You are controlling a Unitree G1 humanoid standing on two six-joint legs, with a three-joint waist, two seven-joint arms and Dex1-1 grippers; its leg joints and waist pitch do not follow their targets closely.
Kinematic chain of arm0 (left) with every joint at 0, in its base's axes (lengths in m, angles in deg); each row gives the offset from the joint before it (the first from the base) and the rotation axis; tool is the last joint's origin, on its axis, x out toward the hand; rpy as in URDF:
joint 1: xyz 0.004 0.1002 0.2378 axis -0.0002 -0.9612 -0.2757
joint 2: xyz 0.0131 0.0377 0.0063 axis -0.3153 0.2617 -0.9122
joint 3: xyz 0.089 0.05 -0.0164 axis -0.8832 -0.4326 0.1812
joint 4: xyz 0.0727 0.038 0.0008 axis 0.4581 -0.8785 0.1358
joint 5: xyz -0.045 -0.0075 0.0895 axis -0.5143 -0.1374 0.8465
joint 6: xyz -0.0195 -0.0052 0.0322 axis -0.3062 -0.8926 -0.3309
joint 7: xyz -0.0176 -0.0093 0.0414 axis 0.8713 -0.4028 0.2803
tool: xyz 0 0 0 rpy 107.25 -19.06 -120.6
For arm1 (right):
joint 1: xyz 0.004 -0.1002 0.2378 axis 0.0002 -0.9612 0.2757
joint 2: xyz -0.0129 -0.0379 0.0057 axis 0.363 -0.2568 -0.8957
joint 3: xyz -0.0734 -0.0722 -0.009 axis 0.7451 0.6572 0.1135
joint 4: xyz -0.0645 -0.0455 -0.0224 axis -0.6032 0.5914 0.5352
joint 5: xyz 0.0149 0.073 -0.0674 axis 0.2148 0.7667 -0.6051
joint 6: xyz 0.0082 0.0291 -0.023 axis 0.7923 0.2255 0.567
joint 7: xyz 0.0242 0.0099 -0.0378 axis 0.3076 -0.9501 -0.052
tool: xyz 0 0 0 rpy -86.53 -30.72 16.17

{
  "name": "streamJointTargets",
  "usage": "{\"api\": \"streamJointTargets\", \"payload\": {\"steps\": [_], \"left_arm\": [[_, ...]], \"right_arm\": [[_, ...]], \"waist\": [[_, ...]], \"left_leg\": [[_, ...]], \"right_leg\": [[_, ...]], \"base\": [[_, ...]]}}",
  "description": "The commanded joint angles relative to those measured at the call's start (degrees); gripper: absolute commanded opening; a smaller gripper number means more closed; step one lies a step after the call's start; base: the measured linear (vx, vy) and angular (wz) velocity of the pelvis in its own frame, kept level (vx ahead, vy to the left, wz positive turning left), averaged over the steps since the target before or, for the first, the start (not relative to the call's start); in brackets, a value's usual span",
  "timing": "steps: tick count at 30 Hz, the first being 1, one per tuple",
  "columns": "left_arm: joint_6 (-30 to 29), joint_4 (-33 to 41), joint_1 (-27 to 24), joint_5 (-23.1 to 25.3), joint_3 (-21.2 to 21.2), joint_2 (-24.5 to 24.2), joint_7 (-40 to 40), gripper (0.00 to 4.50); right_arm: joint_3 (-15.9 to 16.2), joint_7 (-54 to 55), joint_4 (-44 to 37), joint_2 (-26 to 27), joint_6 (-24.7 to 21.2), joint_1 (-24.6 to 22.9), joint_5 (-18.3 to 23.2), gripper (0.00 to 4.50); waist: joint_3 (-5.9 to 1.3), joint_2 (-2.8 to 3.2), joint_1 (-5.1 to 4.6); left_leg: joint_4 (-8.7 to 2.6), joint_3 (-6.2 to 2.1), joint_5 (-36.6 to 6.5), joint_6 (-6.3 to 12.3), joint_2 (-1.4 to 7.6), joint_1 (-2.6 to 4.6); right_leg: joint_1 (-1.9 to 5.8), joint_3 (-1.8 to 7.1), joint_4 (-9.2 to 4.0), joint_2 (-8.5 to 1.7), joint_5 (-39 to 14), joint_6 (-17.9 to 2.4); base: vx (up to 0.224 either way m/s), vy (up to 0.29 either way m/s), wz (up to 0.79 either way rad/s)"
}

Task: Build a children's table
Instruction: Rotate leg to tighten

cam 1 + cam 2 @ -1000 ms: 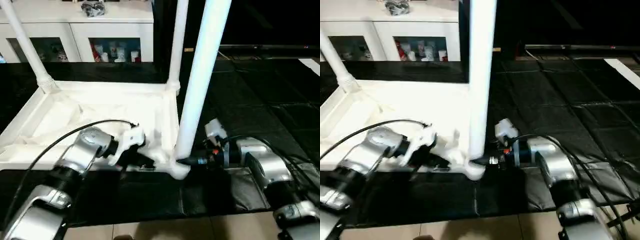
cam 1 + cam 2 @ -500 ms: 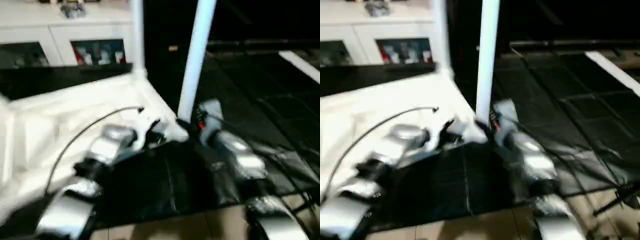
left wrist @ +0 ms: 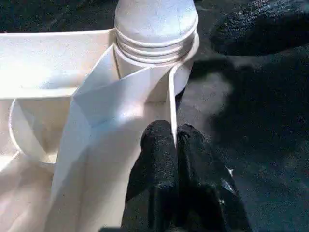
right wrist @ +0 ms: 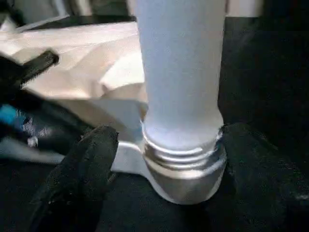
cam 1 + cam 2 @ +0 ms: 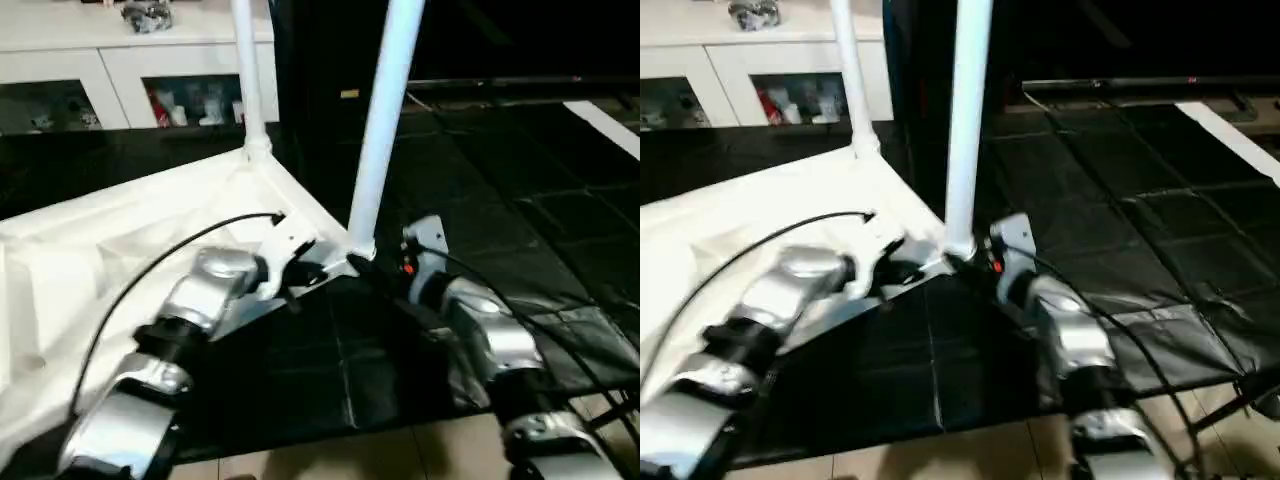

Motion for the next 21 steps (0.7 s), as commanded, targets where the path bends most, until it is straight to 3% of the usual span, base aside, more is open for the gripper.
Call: {"api": "streamJointTargets", "payload": {"steps": [1,5,6,9,10,16,17,21], "left_arm": [[4.08,4.42,0.2,-1.94,-1.86,-0.72,7.34,0.0],[7.06,4.82,-0.85,-2.24,-4.2,-3.77,14.41,0.0],[7.63,4.92,-1.09,-2.6,-4.78,-4.59,16.82,0.0],[8.44,5.02,-1.3,-3.37,-5.43,-5.64,20.98,0.0],[8.88,5.14,-1.33,-3.37,-6.04,-6.2,23.03,0.0],[10.19,5.09,-0.97,-2.8,-8.14,-7.29,27.49,0.0],[10.46,5.05,-0.76,-2.94,-8.59,-7.42,28.59,0.0],[10.66,5.15,-0.3,-3.12,-9.46,-7.49,30.83,0.0]], "right_arm": [[0.57,-5.56,-2.16,-1.89,-0.24,-0.59,1.58,4.04],[1.18,-13.61,-4.27,-5.68,-1.94,-0.26,4.0,4.3],[1.76,-16.53,-4.93,-6.94,-2.8,-0.04,4.66,4.41],[3.28,-21.98,-5.73,-8.95,-4.25,0.59,5.34,4.47],[4.35,-24.96,-5.91,-9.81,-4.76,1.01,5.44,4.47],[7.86,-32.51,-5.23,-11.5,-5.27,2.47,4.61,4.47],[8.83,-33.96,-4.84,-11.8,-5.28,2.94,4.3,4.2],[10.22,-36.29,-3.31,-11.92,-5.24,4.37,3.71,4.07]], "waist": [[-4.11,0.17,0.24],[-4.07,0.38,1.39],[-3.99,-0.06,1.58],[-4.06,0.2,2.32],[-4.02,-0.27,2.57],[-4.0,-0.37,2.99],[-4.02,-0.38,3.03],[-4.13,-0.54,3.13]], "left_leg": [[-3.49,-0.7,-7.13,4.5,2.07,-0.04],[-3.4,-0.59,-7.14,5.09,2.2,0.07],[-3.41,-0.44,-7.04,5.09,2.28,0.01],[-3.35,-0.48,-7.02,4.79,2.21,0.12],[-3.34,-0.36,-7.06,4.83,2.26,0.16],[-3.42,-0.5,-6.94,4.24,2.35,-0.06],[-3.4,-0.51,-6.67,4.15,2.35,-0.03],[-3.3,-0.48,-5.79,4.18,2.29,-0.15]], "right_leg": [[4.04,4.34,-4.48,-4.46,-10.29,-8.66],[3.85,4.3,-4.24,-4.26,-9.24,-9.13],[3.83,4.38,-4.3,-4.34,-9.78,-8.86],[3.71,4.3,-4.25,-4.31,-10.82,-8.72],[3.63,4.38,-4.28,-4.43,-11.32,-8.68],[3.65,4.37,-4.45,-4.65,-14.32,-7.49],[3.59,4.36,-4.44,-4.63,-14.18,-7.46],[3.64,4.35,-4.15,-4.59,-13.18,-7.66]], "base": [[0.0,0.0,0.0],[0.0,0.0,0.0],[0.0,0.0,0.0],[0.0,0.0,0.0],[0.0,0.0,0.0],[0.0,0.0,0.0],[0.0,0.0,0.0],[0.0,0.0,0.0]]}}
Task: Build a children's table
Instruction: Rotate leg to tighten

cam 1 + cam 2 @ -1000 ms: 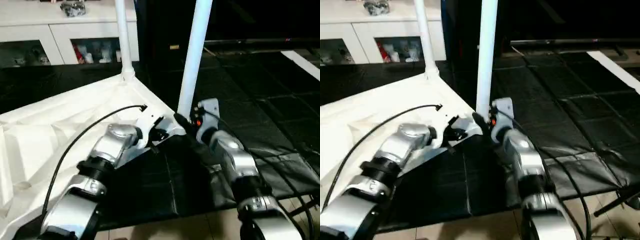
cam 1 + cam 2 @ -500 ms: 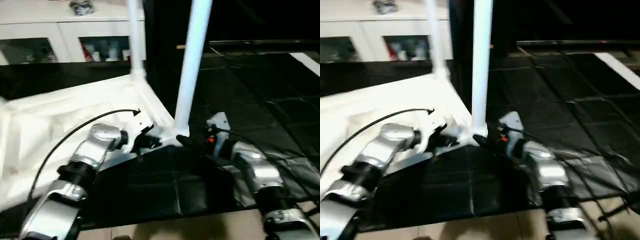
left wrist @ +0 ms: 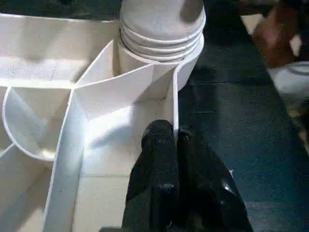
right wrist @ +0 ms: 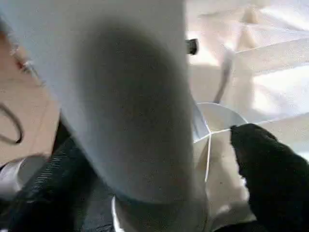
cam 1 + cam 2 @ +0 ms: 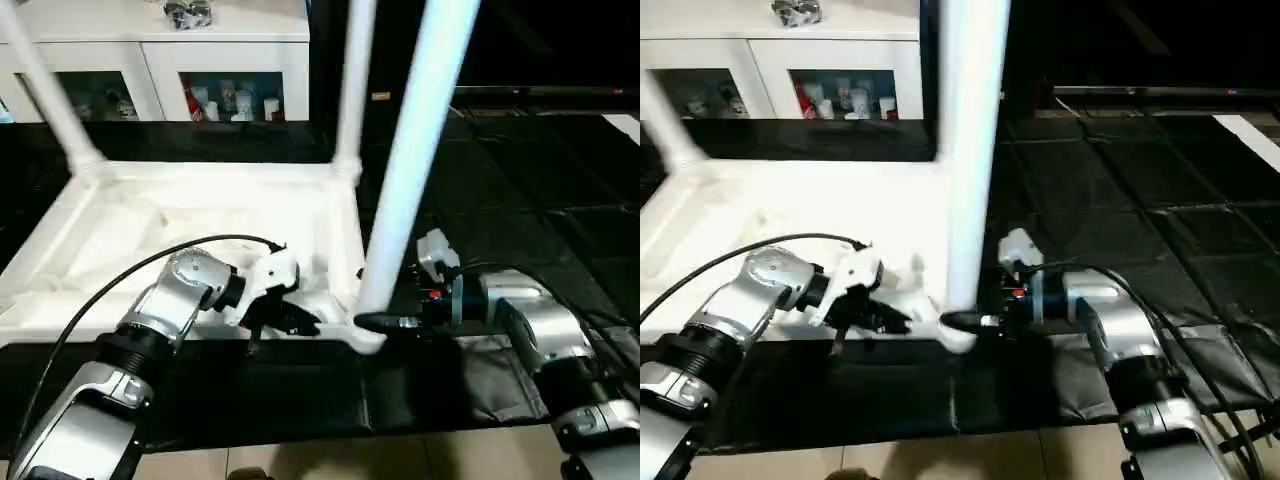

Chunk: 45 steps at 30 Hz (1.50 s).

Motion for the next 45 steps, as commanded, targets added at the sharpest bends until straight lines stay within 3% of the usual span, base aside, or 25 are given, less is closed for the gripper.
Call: {"api": "streamJointTargets", "payload": {"steps": [1,15,19,23,25,30,35,37,38,40,42,45], "left_arm": [[0.98,2.12,1.83,-0.35,-1.92,0.39,3.33,0.0],[2.14,0.21,2.06,0.55,-1.16,0.74,0.2,0.0],[1.62,-0.05,1.81,0.34,-0.36,1.09,-1.78,0.0],[-2.42,-1.04,2.42,0.22,1.89,3.39,-8.58,0.0],[-3.58,-1.27,2.77,0.27,2.8,4.49,-11.76,0.0],[-10.49,-1.96,4.82,0.37,5.88,9.89,-24.27,0.0],[-14.49,-3.07,6.99,0.64,8.14,14.5,-33.57,0.0],[-15.28,-3.37,7.51,0.58,8.92,15.92,-36.24,0.0],[-16.62,-3.27,7.88,0.65,9.75,18.1,-39.88,0.0],[-16.99,-3.07,7.83,1.08,9.63,18.75,-40.91,0.0],[-17.21,-2.85,7.74,1.34,9.41,18.8,-41.02,0.0],[-16.68,-2.47,7.16,1.41,8.93,17.61,-39.79,0.0]], "right_arm": [[0.9,-1.46,0.86,-0.66,-0.06,1.42,-0.45,3.93],[2.79,-5.34,1.3,-1.31,-2.39,1.48,-0.05,2.72],[1.73,-4.12,0.79,-0.51,-2.89,0.94,0.81,2.44],[-1.5,6.29,1.69,2.49,-0.32,0.57,-0.44,2.28],[-2.29,11.53,2.23,3.62,-1.29,0.79,-1.4,2.14],[-5.09,26.57,0.91,9.69,-6.13,-0.47,-2.2,2.06],[-6.47,39.03,1.29,15.42,-9.01,-0.81,-3.89,2.04],[-7.23,42.3,1.77,17.16,-9.08,-0.56,-3.84,2.04],[-9.88,49.18,3.71,20.41,-9.73,0.78,-3.05,2.04],[-10.79,50.39,4.26,21.59,-8.65,1.29,-2.65,2.04],[-10.91,50.23,3.91,21.86,-8.46,1.21,-2.69,2.56],[-11.28,50.07,2.85,21.87,-8.41,0.53,-2.41,2.71]], "waist": [[-4.16,-0.43,-0.33],[-4.22,-0.59,0.06],[-4.1,-0.61,0.04],[-3.87,-0.41,-0.33],[-3.91,-0.53,-0.69],[-4.12,-0.63,-2.13],[-4.3,-0.76,-3.45],[-4.16,-0.65,-3.67],[-4.17,-0.62,-3.7],[-4.06,-0.46,-3.8],[-4.02,-0.48,-3.77],[-3.99,-0.51,-3.65]], "left_leg": [[-3.54,-0.52,-5.83,4.15,2.33,0.05],[-3.47,-0.5,-5.73,3.94,2.33,0.08],[-3.53,-0.51,-6.6,3.5,2.26,0.08],[-3.7,-0.58,-8.56,2.02,1.96,0.3],[-3.74,-0.6,-8.58,2.04,1.9,0.35],[-3.71,-0.84,-6.57,1.46,1.85,-0.02],[-3.34,-0.64,-3.28,3.18,1.52,-0.51],[-3.38,-0.57,-3.76,3.42,1.41,-0.46],[-3.43,-0.57,-4.22,3.36,1.48,-0.32],[-3.56,-0.61,-5.48,2.94,1.6,-0.04],[-3.63,-0.62,-5.84,3.07,1.61,-0.05],[-3.64,-0.61,-5.91,3.55,1.55,-0.16]], "right_leg": [[3.58,4.32,-4.28,-4.55,-13.14,-7.8],[3.56,4.28,-4.31,-4.49,-13.78,-7.14],[3.61,4.28,-4.51,-4.53,-15.28,-6.76],[3.56,4.06,-5.3,-4.63,-20.47,-5.14],[3.6,4.02,-5.48,-4.53,-21.22,-4.53],[3.83,4.05,-4.93,-4.54,-17.38,-5.48],[4.04,4.12,-4.37,-4.36,-11.2,-7.54],[3.97,4.05,-4.74,-4.33,-12.47,-7.31],[3.95,4.1,-4.83,-4.39,-13.45,-7.15],[3.74,3.97,-5.18,-4.39,-15.21,-6.93],[3.82,4.06,-5.19,-4.35,-15.21,-6.74],[3.92,4.22,-5.13,-4.48,-14.66,-6.55]], "base": [[0.0,0.0,0.0],[0.0,0.0,0.0],[0.0,0.0,0.0],[0.0,0.0,0.0],[0.0,0.0,0.0],[0.0,0.0,0.0],[0.0,0.0,0.0],[0.0,0.0,0.0],[0.0,0.0,0.0],[0.0,0.0,0.0],[0.0,0.0,0.0],[0.0,0.0,0.0]]}}
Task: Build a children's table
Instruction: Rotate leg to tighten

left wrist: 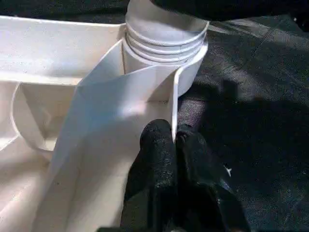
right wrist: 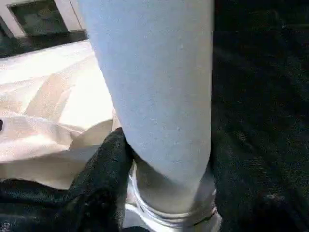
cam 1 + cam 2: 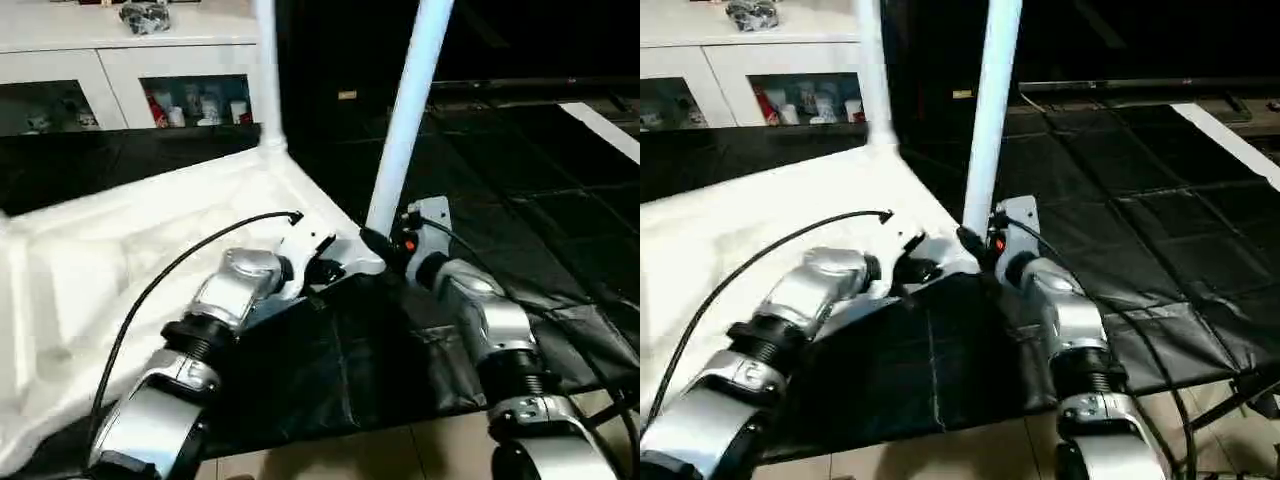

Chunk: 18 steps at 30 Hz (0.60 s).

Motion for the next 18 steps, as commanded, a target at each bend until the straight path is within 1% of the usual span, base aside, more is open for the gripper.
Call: {"api": "streamJointTargets", "payload": {"steps": [1,3,5,6,7,8,9,10,12,13,14,15,16,17,18], "left_arm": [[1.34,2.57,2.09,-1.53,0.14,1.01,0.5,0.0],[2.03,2.77,1.7,-1.46,-0.15,0.02,2.0,0.0],[1.61,3.31,1.15,-1.4,-0.42,-0.76,3.03,0.0],[1.97,3.5,0.8,-1.24,-0.75,-1.41,3.87,0.0],[2.4,3.61,0.48,-1.13,-1.05,-2.05,4.8,0.0],[3.02,3.69,0.17,-1.13,-1.34,-2.72,5.98,0.0],[4.15,3.97,-0.33,-1.12,-1.86,-3.78,7.99,0.0],[4.53,4.16,-0.64,-1.21,-2.08,-4.45,9.23,0.0],[6.9,4.37,-1.16,-1.09,-2.81,-5.78,11.74,0.0],[8.16,4.49,-1.51,-0.79,-3.55,-6.82,13.62,0.0],[9.64,4.67,-1.9,-0.61,-4.29,-7.83,15.65,0.0],[11.72,5.29,-2.63,-1.01,-5.1,-9.19,19.21,0.0],[11.91,5.41,-2.74,-1.13,-5.18,-9.38,19.79,0.0],[12.3,5.58,-2.91,-1.3,-5.35,-9.67,20.68,0.0],[13.26,5.84,-3.19,-1.46,-5.75,-10.2,22.1,0.0]], "right_arm": [[4.27,-3.5,0.61,2.9,-2.08,-1.46,1.28,2.78],[4.63,-4.78,-0.25,1.99,-1.65,-2.03,1.04,3.12],[6.22,-7.24,-1.33,0.38,-0.32,-2.98,-0.35,3.17],[6.79,-8.75,-1.91,-0.76,-0.28,-3.57,-0.57,3.3],[7.22,-10.32,-2.43,-1.95,-0.18,-4.12,-0.62,3.3],[7.54,-12.13,-2.94,-3.25,0.49,-4.63,-0.6,3.52],[7.83,-14.9,-3.83,-5.17,1.14,-5.25,-0.29,3.58],[8.01,-17.06,-4.55,-6.55,1.07,-5.63,0.11,3.64],[7.98,-20.69,-5.68,-8.77,1.64,-6.14,0.73,3.87],[7.98,-23.55,-6.61,-10.43,1.1,-6.42,1.42,3.87],[8.06,-26.3,-7.5,-12.15,0.41,-6.66,2.11,3.87],[8.5,-30.71,-8.84,-15.13,-0.63,-7.03,3.25,3.87],[8.6,-31.43,-9.04,-15.61,-0.75,-7.08,3.44,3.87],[8.74,-32.54,-9.32,-16.32,-0.83,-7.16,3.72,3.87],[9.01,-34.31,-9.72,-17.35,-0.58,-7.31,4.05,3.87]], "waist": [[-3.94,-0.4,0.47],[-3.98,-0.33,0.49],[-4.04,-0.28,0.52],[-4.04,-0.35,0.58],[-4.05,-0.36,0.64],[-3.96,-0.38,0.68],[-4.09,-0.35,0.81],[-4.04,-0.44,0.81],[-4.01,-0.44,0.82],[-4.02,-0.36,0.74],[-4.07,-0.37,0.81],[-3.96,-0.44,1.12],[-3.99,-0.43,1.23],[-4.01,-0.39,1.48],[-4.11,-0.34,1.84]], "left_leg": [[-3.6,-0.64,-5.96,3.68,1.56,-0.16],[-3.64,-0.71,-5.63,3.75,1.63,-0.22],[-3.59,-0.72,-5.51,3.7,1.74,-0.13],[-3.56,-0.67,-5.42,3.89,1.75,-0.14],[-3.58,-0.69,-5.36,4.02,1.8,-0.1],[-3.56,-0.63,-5.61,4.27,1.71,-0.18],[-3.49,-0.65,-5.75,4.44,1.74,-0.19],[-3.47,-0.63,-5.64,4.66,1.68,-0.23],[-3.45,-0.66,-6.0,5.01,1.65,-0.35],[-3.43,-0.64,-5.93,5.03,1.66,-0.43],[-3.42,-0.61,-5.87,5.15,1.72,-0.27],[-3.46,-0.71,-6.1,5.34,1.82,-0.23],[-3.43,-0.67,-6.15,5.47,1.91,-0.27],[-3.38,-0.59,-5.87,5.52,1.97,-0.24],[-3.34,-0.58,-5.83,5.45,2.09,-0.02]], "right_leg": [[3.8,4.1,-5.13,-4.46,-14.66,-6.71],[3.87,4.15,-4.97,-4.47,-13.79,-6.74],[3.82,4.15,-4.8,-4.46,-12.57,-7.23],[3.84,4.23,-4.72,-4.46,-11.7,-7.48],[3.89,4.24,-4.61,-4.47,-11.27,-7.63],[3.93,4.24,-4.74,-4.51,-11.53,-7.61],[4.04,4.25,-4.67,-4.57,-11.53,-7.42],[4.03,4.24,-4.72,-4.42,-11.35,-7.29],[4.07,4.15,-4.77,-4.45,-11.96,-7.12],[4.07,4.17,-4.77,-4.48,-12.1,-7.26],[3.98,4.21,-4.79,-4.36,-12.11,-7.17],[4.03,4.15,-4.87,-4.41,-12.67,-7.06],[4.1,4.19,-4.78,-4.42,-12.55,-7.03],[3.94,4.2,-4.72,-4.38,-12.29,-7.13],[3.76,4.18,-4.62,-4.45,-11.93,-7.6]], "base": [[0.0,0.0,0.0],[0.0,0.0,0.0],[0.0,0.0,0.0],[0.0,0.0,0.0],[0.0,0.0,0.0],[0.0,0.0,0.0],[0.0,0.0,0.0],[0.0,0.0,0.0],[0.0,0.0,0.0],[0.0,0.0,0.0],[0.0,0.0,0.0],[0.0,0.0,0.0],[0.0,0.0,0.0],[0.0,0.0,0.0],[0.0,0.0,0.0]]}}
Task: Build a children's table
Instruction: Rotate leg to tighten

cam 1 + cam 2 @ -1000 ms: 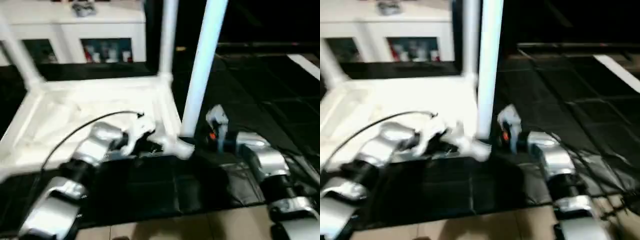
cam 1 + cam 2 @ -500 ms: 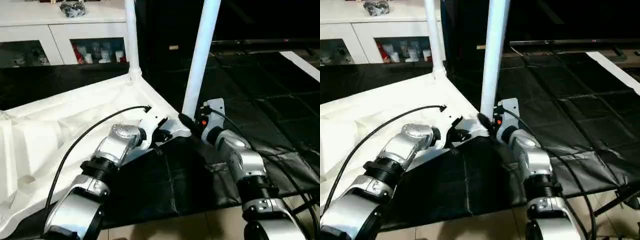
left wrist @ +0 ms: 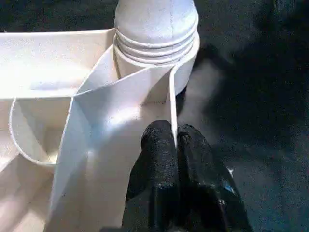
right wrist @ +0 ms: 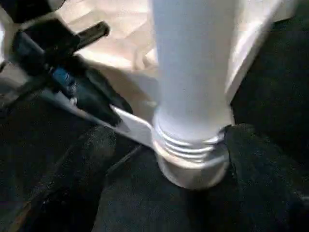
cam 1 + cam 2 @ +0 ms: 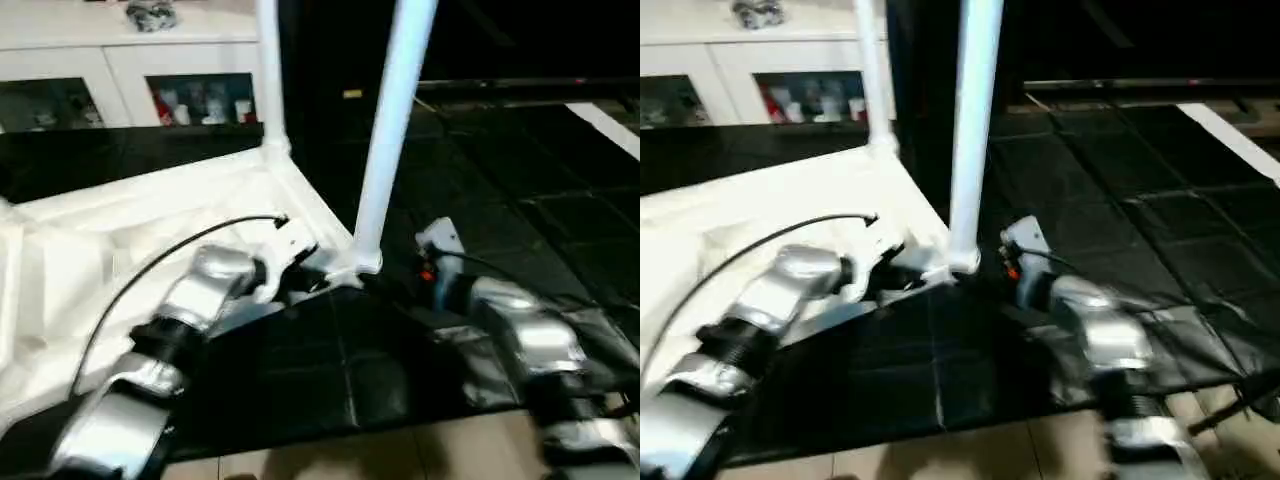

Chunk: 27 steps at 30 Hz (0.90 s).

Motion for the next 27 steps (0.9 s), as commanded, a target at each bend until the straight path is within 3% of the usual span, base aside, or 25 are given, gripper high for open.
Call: {"api": "streamJointTargets", "payload": {"steps": [1,6,12,27], "left_arm": [[2.85,2.59,0.22,-0.85,-1.96,-0.27,4.89,0.0],[5.5,3.61,-1.19,-1.19,-4.84,-3.98,13.54,0.0],[5.54,5.99,-2.27,-1.25,-7.25,-6.46,20.09,0.0],[5.54,5.99,-2.27,-1.25,-7.25,-6.46,20.09,0.0]], "right_arm": [[1.33,-3.78,-1.85,-0.96,0.14,-0.04,0.97,3.87],[2.98,-12.13,-3.44,-4.77,-0.88,0.03,2.56,3.87],[5.88,-14.99,-2.77,-5.14,0.13,0.85,1.36,3.87],[5.88,-14.99,-2.77,-5.14,0.13,0.85,1.36,3.87]], "waist": [[-4.1,-0.3,0.29],[-4.06,-0.31,1.64],[-4.02,-0.35,1.84],[-4.1,-0.36,2.15]], "left_leg": [[-3.32,-0.44,-6.07,5.19,2.08,0.03],[-3.41,-0.4,-6.78,4.44,2.19,0.24],[-3.57,-0.51,-7.24,3.29,2.29,0.27],[-3.52,-0.52,-6.84,2.98,2.19,0.2]], "right_leg": [[3.76,4.3,-4.59,-4.42,-11.91,-7.57],[3.6,4.34,-4.51,-4.47,-13.07,-7.39],[3.56,4.34,-4.55,-4.59,-14.49,-7.16],[3.66,4.31,-4.53,-4.53,-14.52,-6.71]], "base": [[0.0,0.0,0.0],[0.0,0.0,0.0],[0.0,0.0,0.0],[0.0,0.0,0.0]]}}
